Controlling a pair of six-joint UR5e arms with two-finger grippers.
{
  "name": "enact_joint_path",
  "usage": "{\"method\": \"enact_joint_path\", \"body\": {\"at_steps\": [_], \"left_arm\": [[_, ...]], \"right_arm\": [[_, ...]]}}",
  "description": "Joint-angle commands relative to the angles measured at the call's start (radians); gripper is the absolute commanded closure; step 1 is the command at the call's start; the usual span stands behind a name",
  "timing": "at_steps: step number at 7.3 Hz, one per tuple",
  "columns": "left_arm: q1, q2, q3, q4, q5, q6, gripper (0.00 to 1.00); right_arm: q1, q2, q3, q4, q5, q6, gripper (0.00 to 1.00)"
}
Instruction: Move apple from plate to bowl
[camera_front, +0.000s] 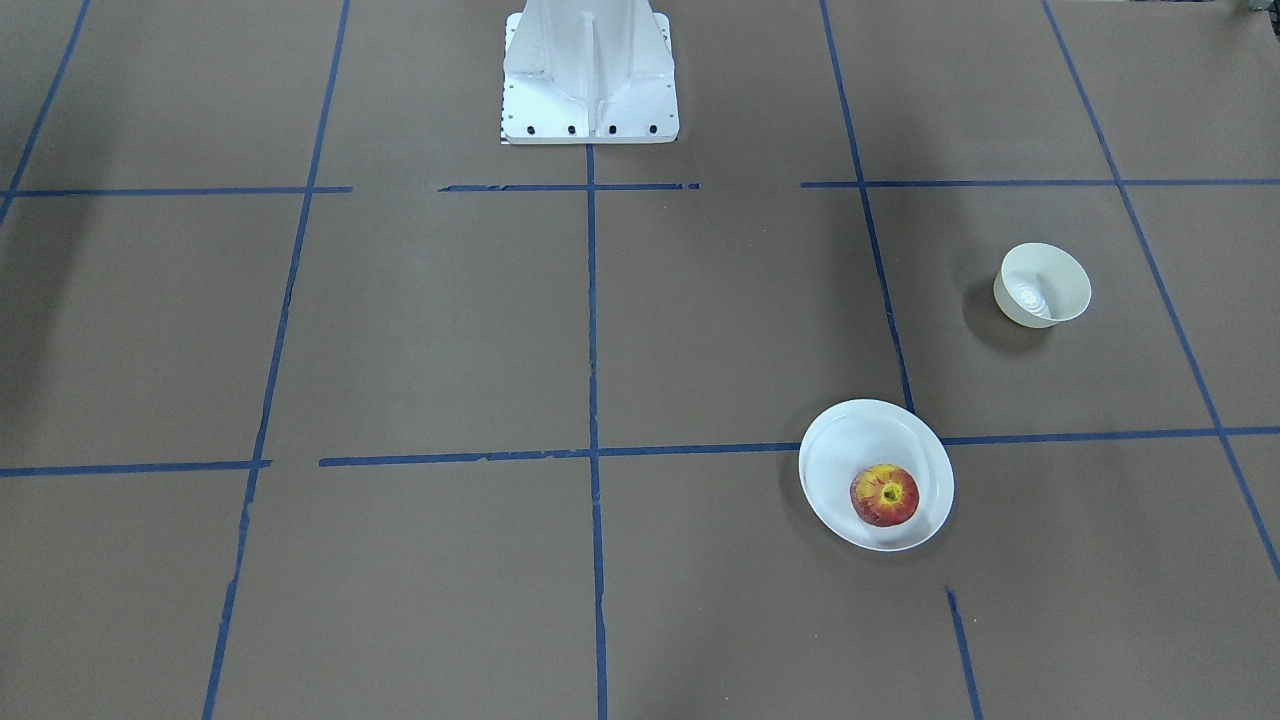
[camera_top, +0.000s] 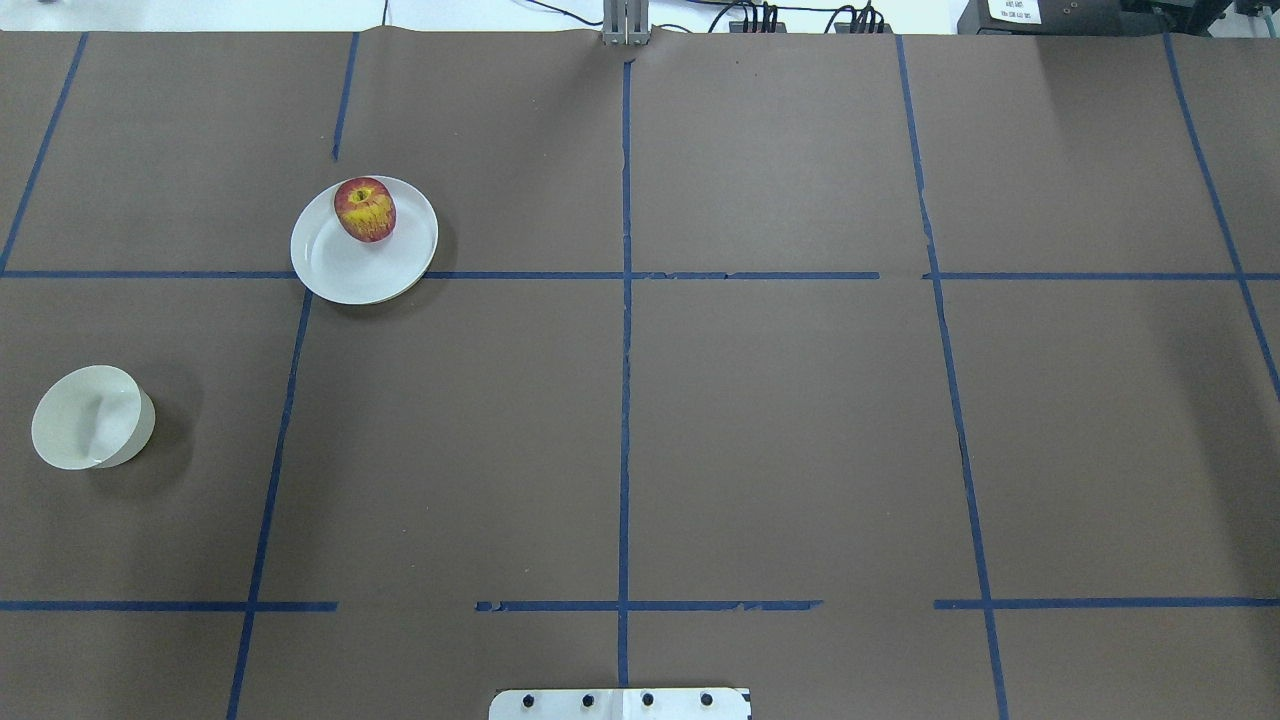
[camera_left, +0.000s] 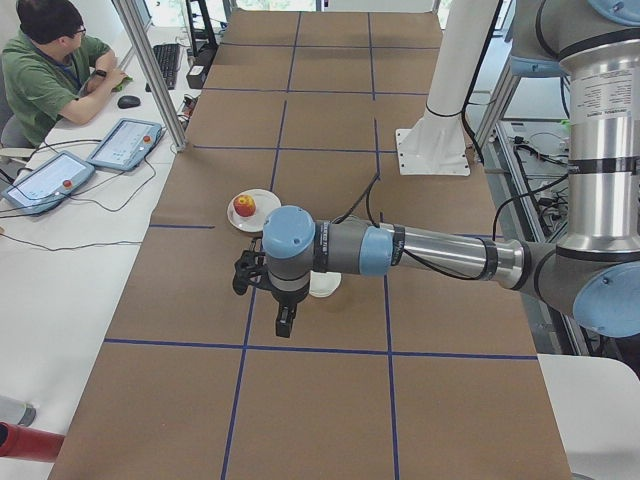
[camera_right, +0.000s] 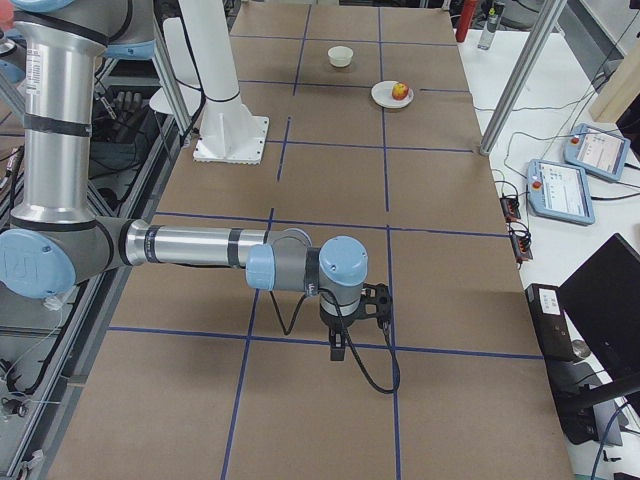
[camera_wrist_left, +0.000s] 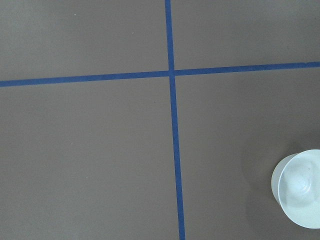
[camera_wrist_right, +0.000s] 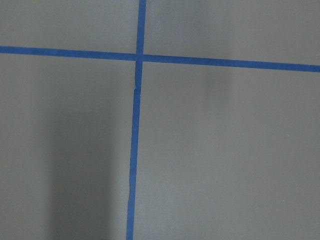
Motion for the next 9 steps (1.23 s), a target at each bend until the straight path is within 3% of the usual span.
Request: {"method": "enact_joint_path", "body": {"at_steps": [1, 4, 6, 9], "left_arm": [[0.086, -0.144, 0.002, -0.019, 0.010, -0.150, 0.00], [0.268, -0.364, 0.068, -0.023, 0.053, -0.359, 0.00], [0.462, -0.517, 0.173, -0.026, 0.125, -0.591, 0.00], [0.558, -0.639, 0.406, -0.319, 0.182, -0.909, 0.00]], "right_arm": [[0.000, 0.000, 0.000, 0.000, 0.000, 0.000, 0.00], [0.000, 0.000, 0.000, 0.000, 0.000, 0.000, 0.00], [0.000, 0.000, 0.000, 0.000, 0.000, 0.000, 0.00], [0.000, 0.000, 0.000, 0.000, 0.000, 0.000, 0.00]]}}
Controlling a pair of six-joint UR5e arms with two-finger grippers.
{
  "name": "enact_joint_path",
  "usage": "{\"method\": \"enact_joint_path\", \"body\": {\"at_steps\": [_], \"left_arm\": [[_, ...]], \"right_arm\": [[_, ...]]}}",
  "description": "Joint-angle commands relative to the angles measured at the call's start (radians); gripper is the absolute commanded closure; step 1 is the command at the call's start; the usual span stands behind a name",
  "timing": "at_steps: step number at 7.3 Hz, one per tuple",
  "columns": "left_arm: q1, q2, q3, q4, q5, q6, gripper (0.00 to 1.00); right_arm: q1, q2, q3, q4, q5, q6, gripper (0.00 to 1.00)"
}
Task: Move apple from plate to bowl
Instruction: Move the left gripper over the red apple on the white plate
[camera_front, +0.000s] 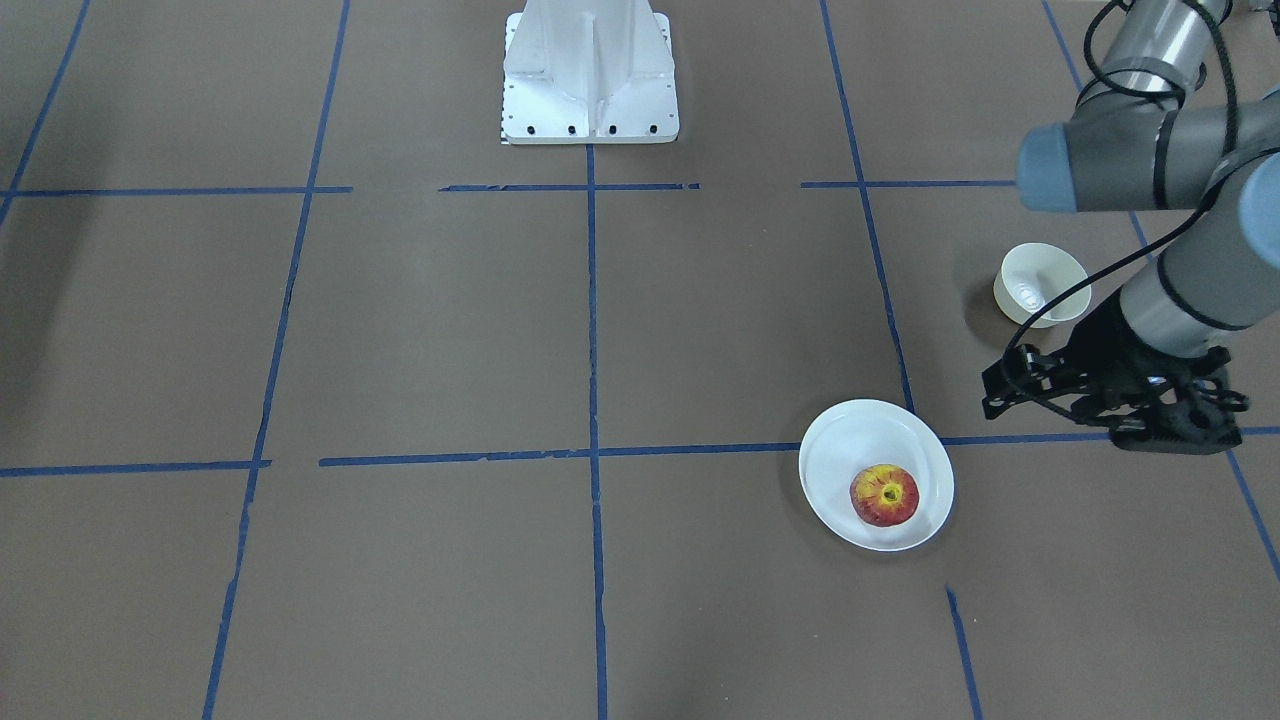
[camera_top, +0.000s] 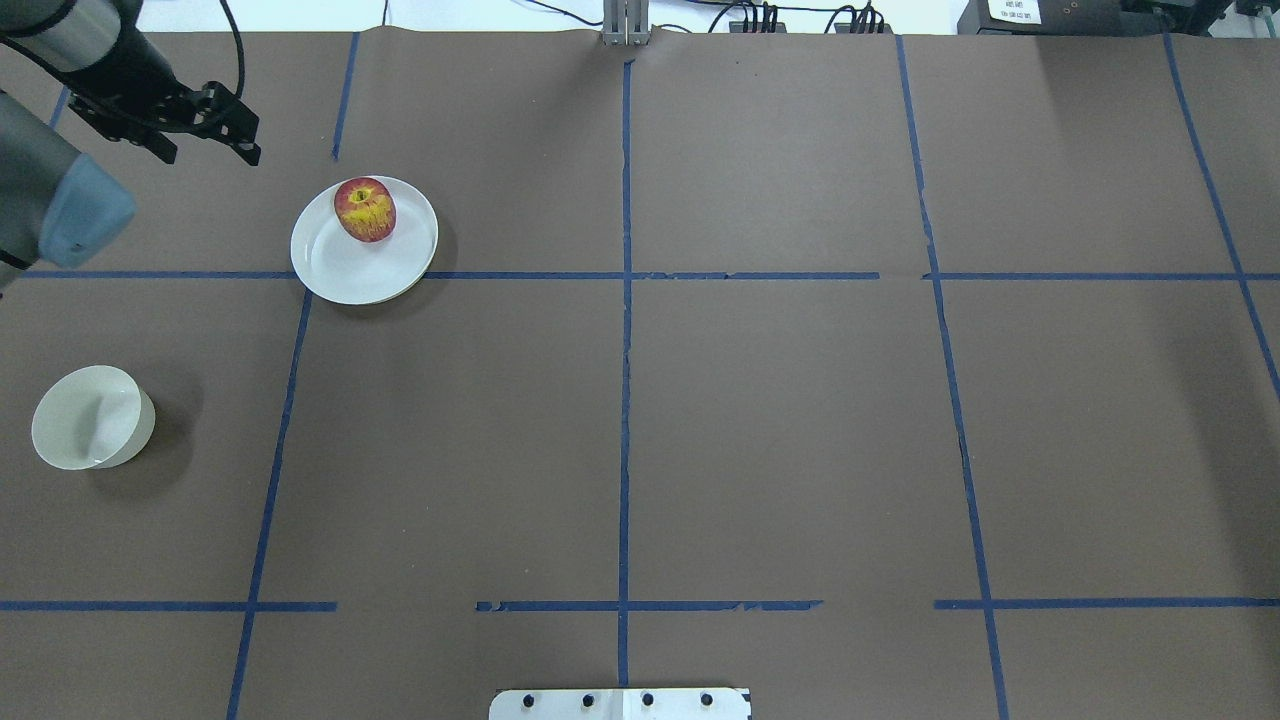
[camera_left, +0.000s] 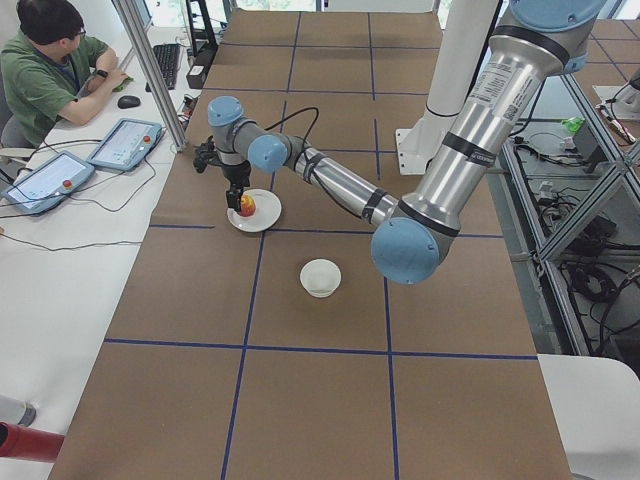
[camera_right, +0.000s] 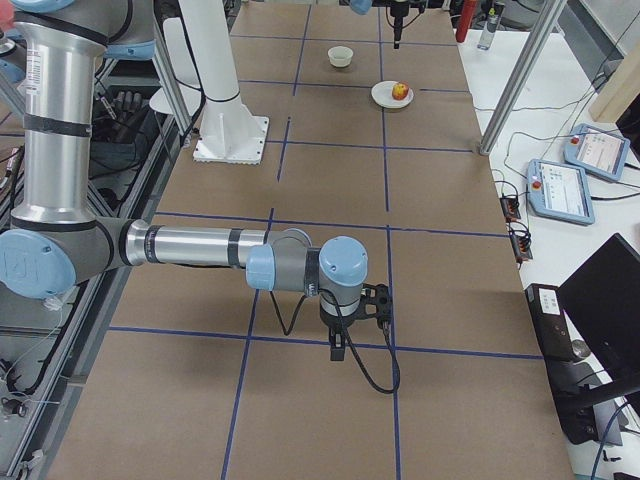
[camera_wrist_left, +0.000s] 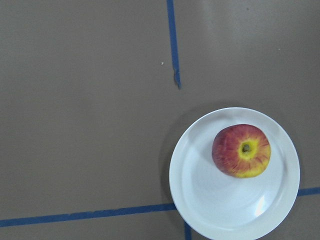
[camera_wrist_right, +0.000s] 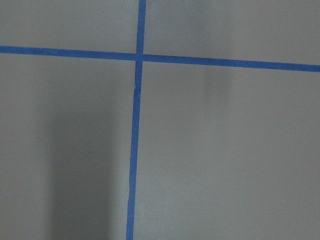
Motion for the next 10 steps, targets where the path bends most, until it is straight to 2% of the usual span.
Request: {"method": "enact_joint_path", "body": {"at_steps": [1, 2, 5, 7, 10], "left_arm": [[0.089, -0.116, 0.178, -0.122, 0.125, -0.170, 0.00], [0.114, -0.133, 0.213, -0.125, 0.171, -0.190, 0.00], [0.171, -0.187, 0.293, -0.145, 0.211, -0.255, 0.00], [0.184, -0.185, 0.341, -0.206, 0.219, -0.263, 0.00], [0.207, -0.184, 0.359, -0.219, 0.219, -0.264, 0.01]], "right_arm": [[0.000, 0.000, 0.000, 0.000, 0.000, 0.000, 0.00], [0.000, 0.000, 0.000, 0.000, 0.000, 0.000, 0.00], [0.000, 0.000, 0.000, 0.000, 0.000, 0.000, 0.00], [0.000, 0.000, 0.000, 0.000, 0.000, 0.000, 0.00], [0.000, 0.000, 0.000, 0.000, 0.000, 0.000, 0.00]]}}
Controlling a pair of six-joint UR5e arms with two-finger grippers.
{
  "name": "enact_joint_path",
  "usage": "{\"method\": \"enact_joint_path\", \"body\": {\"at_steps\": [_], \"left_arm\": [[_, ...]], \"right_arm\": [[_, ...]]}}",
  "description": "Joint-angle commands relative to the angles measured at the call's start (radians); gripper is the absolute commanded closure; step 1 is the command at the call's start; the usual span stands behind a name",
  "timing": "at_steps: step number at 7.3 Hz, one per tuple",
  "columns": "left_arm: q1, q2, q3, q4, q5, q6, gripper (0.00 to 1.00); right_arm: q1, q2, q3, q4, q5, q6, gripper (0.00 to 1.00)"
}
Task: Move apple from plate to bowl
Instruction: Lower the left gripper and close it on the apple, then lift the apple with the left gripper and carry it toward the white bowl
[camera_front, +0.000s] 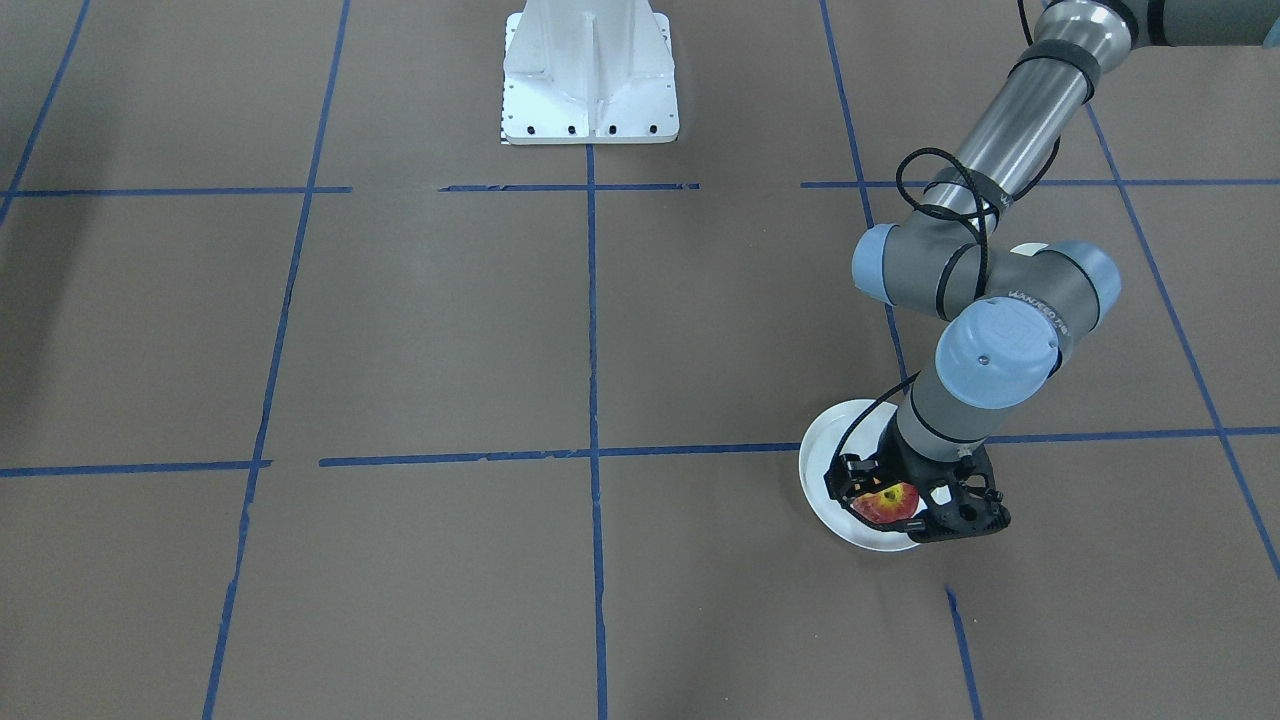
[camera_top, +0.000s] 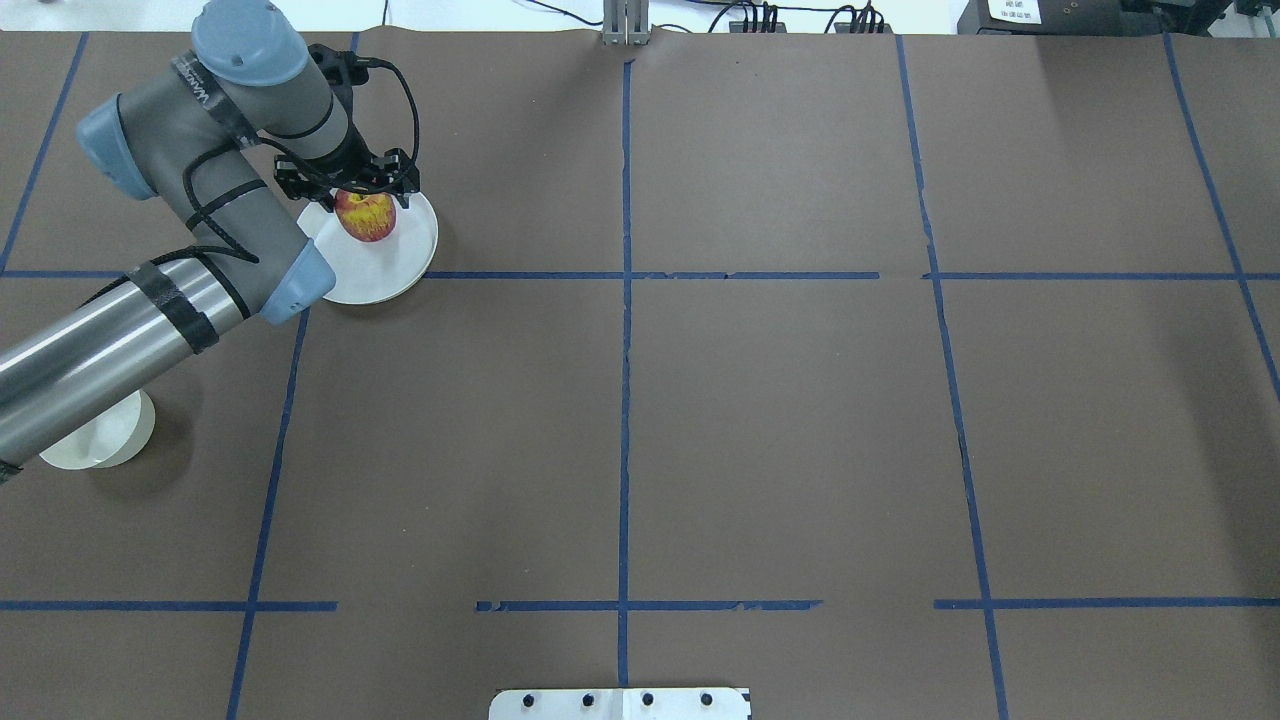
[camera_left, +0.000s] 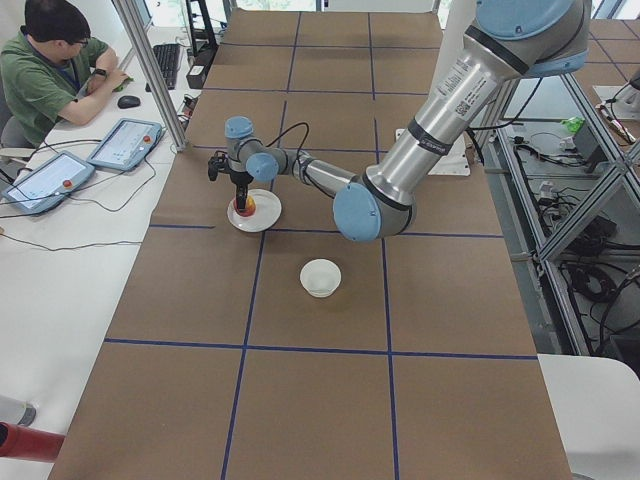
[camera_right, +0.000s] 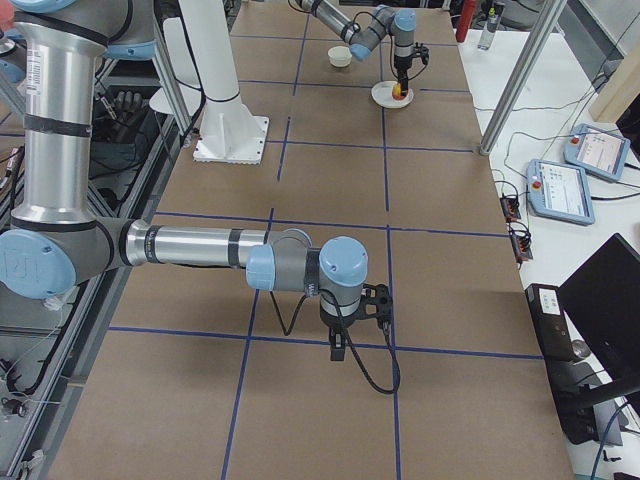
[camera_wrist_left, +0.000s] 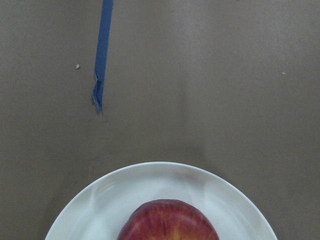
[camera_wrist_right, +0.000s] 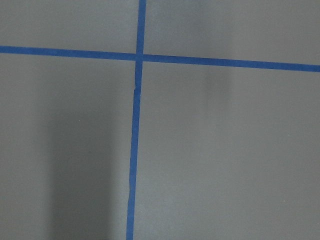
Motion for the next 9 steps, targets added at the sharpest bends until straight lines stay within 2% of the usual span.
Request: {"method": "enact_joint_path", "body": {"at_steps": [1, 3, 4, 6, 7, 8, 9], "left_arm": [[0.010, 0.004, 0.009, -0.007, 0.000, -0.001, 0.13], [0.008, 0.004, 0.010, -0.005, 0.000, -0.034, 0.67], [0.000, 0.004, 0.007, -0.002, -0.001, -0.035, 0.73], [-0.053, 0.008, -0.037, 0.013, -0.010, -0.022, 0.74], [-0.078, 0.022, -0.094, 0.051, -0.024, -0.010, 0.73], [-0.098, 0.084, -0.228, 0.138, -0.074, 0.048, 0.73], [-0.116, 0.159, -0.387, 0.229, -0.076, 0.098, 0.72]], "right_arm": [[0.000, 0.000, 0.000, 0.000, 0.000, 0.000, 0.00], [0.000, 0.000, 0.000, 0.000, 0.000, 0.000, 0.00], [0.000, 0.000, 0.000, 0.000, 0.000, 0.000, 0.00], [0.000, 0.000, 0.000, 0.000, 0.000, 0.000, 0.00], [0.000, 0.000, 0.000, 0.000, 0.002, 0.000, 0.00], [0.000, 0.000, 0.000, 0.000, 0.000, 0.000, 0.00], [0.000, 0.000, 0.000, 0.000, 0.000, 0.000, 0.00]]}}
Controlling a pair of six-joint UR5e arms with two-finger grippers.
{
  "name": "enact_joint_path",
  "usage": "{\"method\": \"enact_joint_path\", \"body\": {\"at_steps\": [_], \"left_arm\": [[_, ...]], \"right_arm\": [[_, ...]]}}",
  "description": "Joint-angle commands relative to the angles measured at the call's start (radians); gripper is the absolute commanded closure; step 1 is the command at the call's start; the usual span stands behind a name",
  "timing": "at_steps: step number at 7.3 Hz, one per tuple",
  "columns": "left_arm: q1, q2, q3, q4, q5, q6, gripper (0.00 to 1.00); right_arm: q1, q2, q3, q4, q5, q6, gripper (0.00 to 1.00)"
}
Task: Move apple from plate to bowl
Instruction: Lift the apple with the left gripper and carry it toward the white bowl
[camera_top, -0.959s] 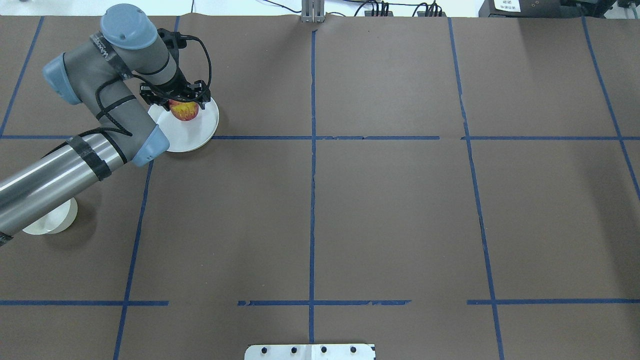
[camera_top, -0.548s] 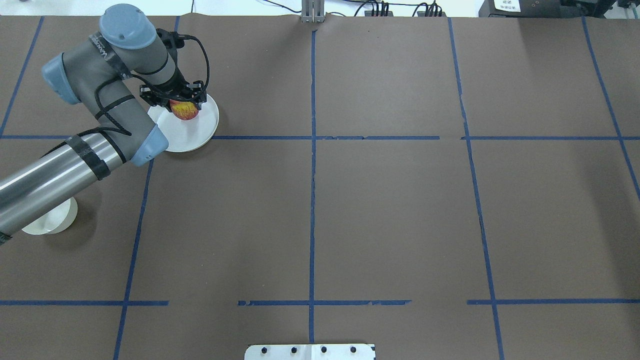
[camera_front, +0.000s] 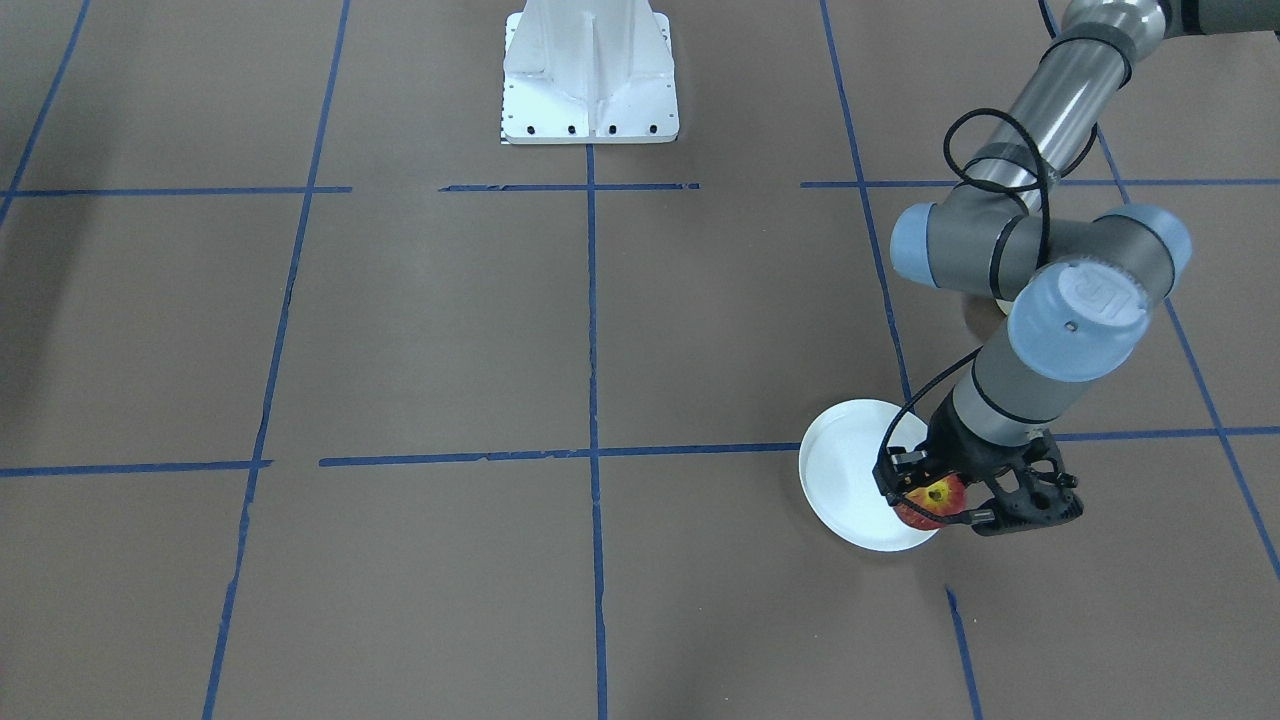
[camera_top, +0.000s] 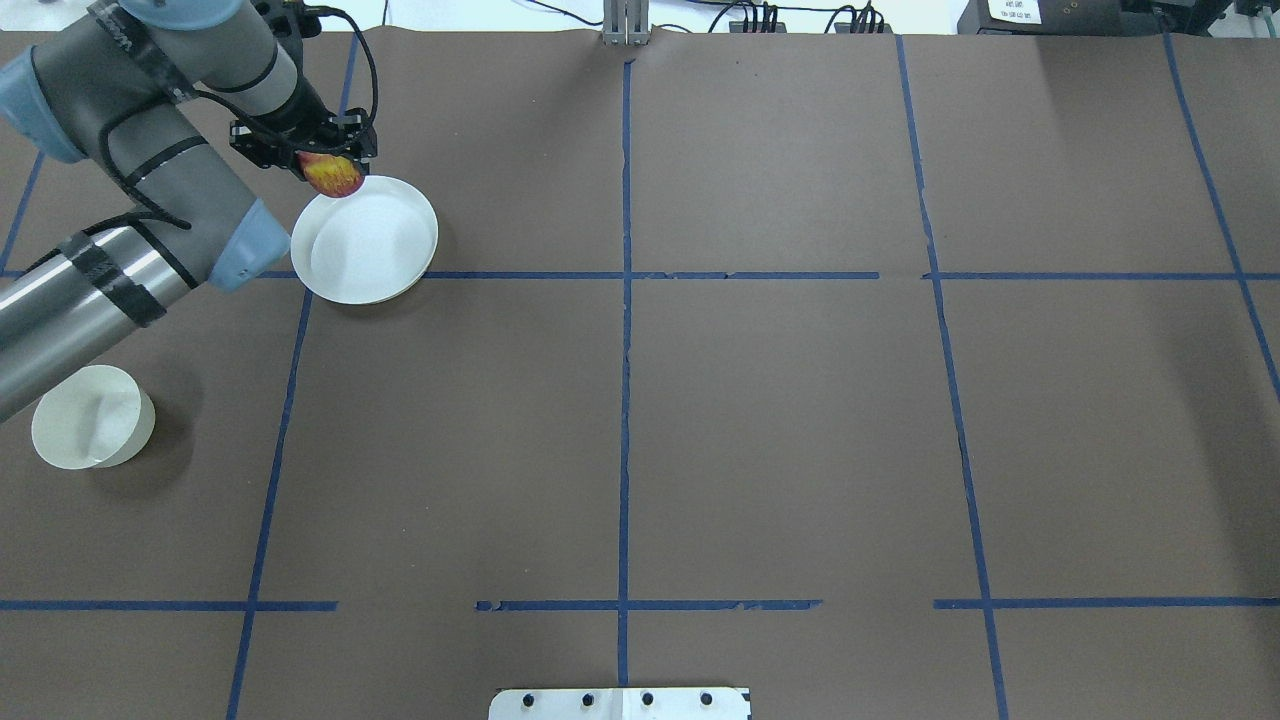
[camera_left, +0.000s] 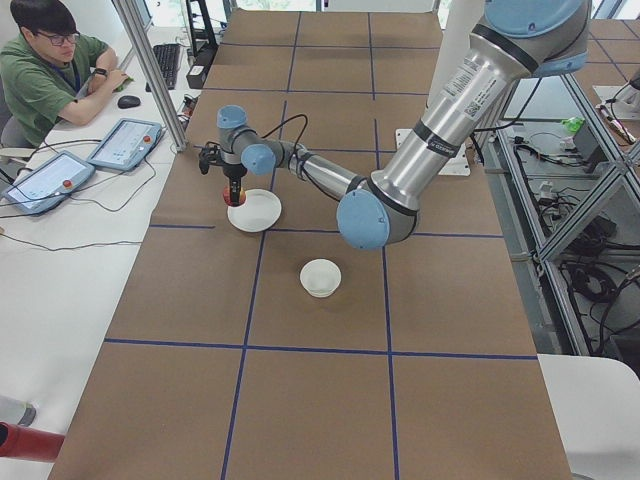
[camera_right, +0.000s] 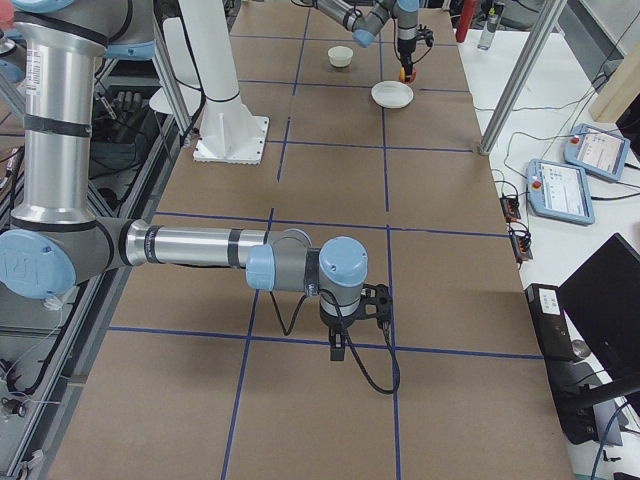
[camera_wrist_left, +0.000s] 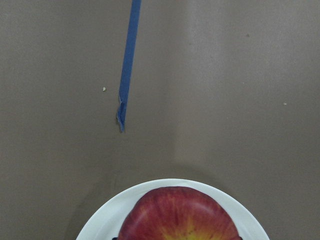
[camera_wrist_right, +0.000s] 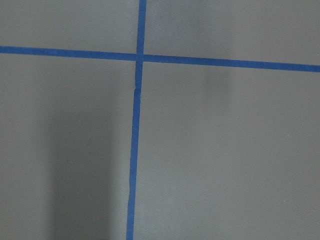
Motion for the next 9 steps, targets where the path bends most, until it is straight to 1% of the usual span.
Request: {"method": "enact_joint_path", "body": {"at_steps": [1, 2, 3, 5, 6, 7, 8, 9], "left_arm": [[-0.041, 0.153, -0.321, 0.185, -0.020, 0.118, 0.72], [-0.053, 0.249, -0.453, 0.220, -0.020, 0.172, 0.72], [-0.068, 0.378, -0.562, 0.220, -0.017, 0.197, 0.71], [-0.148, 0.630, -0.708, 0.187, -0.014, 0.283, 0.73], [-0.153, 0.742, -0.721, 0.077, -0.014, 0.283, 0.72], [-0.151, 0.834, -0.698, -0.071, -0.014, 0.276, 0.71], [-0.142, 0.883, -0.668, -0.193, -0.013, 0.206, 0.71], [-0.109, 0.884, -0.617, -0.276, -0.012, 0.106, 0.71]], "right_arm": [[0.000, 0.000, 0.000, 0.000, 0.000, 0.000, 0.00], [0.000, 0.000, 0.000, 0.000, 0.000, 0.000, 0.00], [0.000, 0.000, 0.000, 0.000, 0.000, 0.000, 0.00], [0.000, 0.000, 0.000, 0.000, 0.000, 0.000, 0.00], [0.000, 0.000, 0.000, 0.000, 0.000, 0.000, 0.00], [0.000, 0.000, 0.000, 0.000, 0.000, 0.000, 0.00], [0.000, 0.000, 0.000, 0.000, 0.000, 0.000, 0.00], [0.000, 0.000, 0.000, 0.000, 0.000, 0.000, 0.00]]}}
